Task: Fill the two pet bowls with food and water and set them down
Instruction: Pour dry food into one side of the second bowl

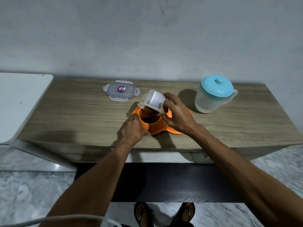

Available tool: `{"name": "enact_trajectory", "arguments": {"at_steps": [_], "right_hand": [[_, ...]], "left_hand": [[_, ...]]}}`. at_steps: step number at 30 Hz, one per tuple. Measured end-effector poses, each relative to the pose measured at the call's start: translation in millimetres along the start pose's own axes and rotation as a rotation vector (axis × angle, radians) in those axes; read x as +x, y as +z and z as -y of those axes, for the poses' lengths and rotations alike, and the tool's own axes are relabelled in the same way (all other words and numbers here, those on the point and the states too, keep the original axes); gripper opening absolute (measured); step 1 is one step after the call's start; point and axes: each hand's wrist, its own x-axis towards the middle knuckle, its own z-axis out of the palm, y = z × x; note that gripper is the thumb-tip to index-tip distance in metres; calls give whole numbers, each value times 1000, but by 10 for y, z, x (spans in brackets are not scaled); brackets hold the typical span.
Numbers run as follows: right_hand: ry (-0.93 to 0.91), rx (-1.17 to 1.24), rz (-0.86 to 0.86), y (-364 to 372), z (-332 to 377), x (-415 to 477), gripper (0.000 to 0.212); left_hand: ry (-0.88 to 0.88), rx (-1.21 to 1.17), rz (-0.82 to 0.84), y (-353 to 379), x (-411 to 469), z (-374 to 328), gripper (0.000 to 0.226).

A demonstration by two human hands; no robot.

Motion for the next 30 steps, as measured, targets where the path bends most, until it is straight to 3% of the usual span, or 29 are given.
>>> {"name": "enact_trajectory", "arguments": {"at_steps": [8,12,19,30], "right_hand": [[-138,-48,25,-23,40,-44,35],[-175,-105,21,-24,64,-77,26],[-243,-142,62,6,83,-114,41],[-173,-125,-1,19,19,-87,24]], "left_hand": [[1,-19,22,2,4,-5,100],[-5,-8,16,-3,-5,-22,101],[-17,8,11,8,-16,-14,97],[-24,-8,19,-7,-10,-32,103]]}}
